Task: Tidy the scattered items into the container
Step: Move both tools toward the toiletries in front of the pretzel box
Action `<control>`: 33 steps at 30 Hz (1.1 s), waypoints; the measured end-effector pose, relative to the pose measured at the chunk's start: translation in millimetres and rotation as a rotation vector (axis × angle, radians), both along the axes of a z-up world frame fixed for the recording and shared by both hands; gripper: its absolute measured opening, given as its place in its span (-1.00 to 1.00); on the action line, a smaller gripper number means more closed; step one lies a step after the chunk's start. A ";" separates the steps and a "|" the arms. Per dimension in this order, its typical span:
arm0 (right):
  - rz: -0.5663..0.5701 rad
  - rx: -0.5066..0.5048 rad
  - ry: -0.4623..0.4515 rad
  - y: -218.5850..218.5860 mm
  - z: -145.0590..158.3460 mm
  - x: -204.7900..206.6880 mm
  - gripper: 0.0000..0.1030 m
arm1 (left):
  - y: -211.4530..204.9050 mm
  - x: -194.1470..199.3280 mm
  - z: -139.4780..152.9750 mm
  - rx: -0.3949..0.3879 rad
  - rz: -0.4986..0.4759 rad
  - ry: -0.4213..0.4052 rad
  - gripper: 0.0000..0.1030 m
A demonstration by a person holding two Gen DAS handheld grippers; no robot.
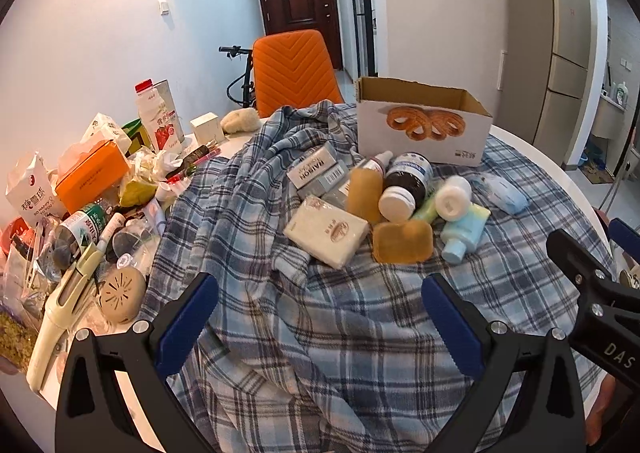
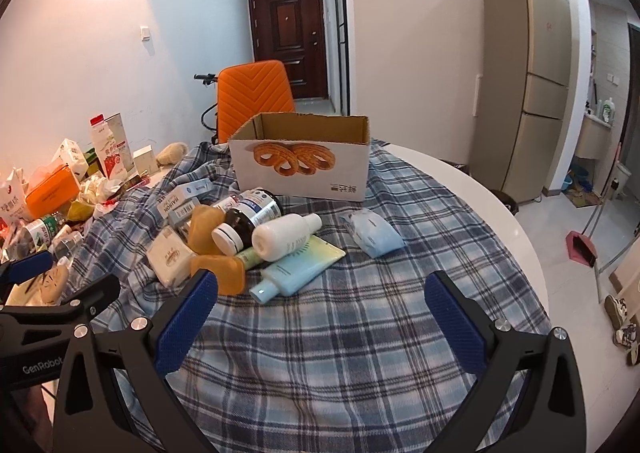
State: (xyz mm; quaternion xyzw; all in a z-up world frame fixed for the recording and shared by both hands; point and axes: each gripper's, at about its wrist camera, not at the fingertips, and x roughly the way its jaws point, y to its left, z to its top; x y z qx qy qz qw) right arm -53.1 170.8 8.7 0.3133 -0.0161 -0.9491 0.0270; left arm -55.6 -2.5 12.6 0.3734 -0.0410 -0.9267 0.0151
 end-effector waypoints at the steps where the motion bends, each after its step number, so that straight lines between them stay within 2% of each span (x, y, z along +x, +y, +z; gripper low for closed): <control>1: 0.003 0.001 -0.006 -0.4 2.5 -4.0 1.00 | -0.7 -4.4 3.2 0.003 0.002 -0.005 1.00; 4: 0.024 -0.011 -0.040 0.4 9.1 -18.8 1.00 | -1.1 -17.4 11.8 0.007 0.000 -0.018 1.00; 9: 0.063 -0.094 -0.128 13.9 16.6 -49.6 1.00 | 2.4 -44.7 28.5 -0.005 -0.031 -0.043 1.00; 16: -0.010 -0.072 -0.163 42.2 21.6 -83.4 1.00 | 1.3 -82.3 40.8 -0.008 -0.039 -0.053 1.00; 20: 0.013 -0.087 -0.221 46.0 15.7 -99.6 1.00 | 2.1 -105.5 36.7 -0.003 -0.049 -0.086 1.00; 24: 0.020 -0.039 -0.244 35.8 4.5 -104.6 1.00 | -0.1 -117.9 27.1 0.030 -0.051 -0.113 1.00; 28: 0.080 -0.025 -0.252 20.1 -14.1 -98.4 1.00 | -1.2 -114.4 11.9 0.055 -0.062 -0.133 1.00; 33: 0.157 -0.057 -0.288 5.2 -31.0 -103.0 1.00 | -2.2 -105.8 -4.7 0.020 -0.067 -0.156 1.00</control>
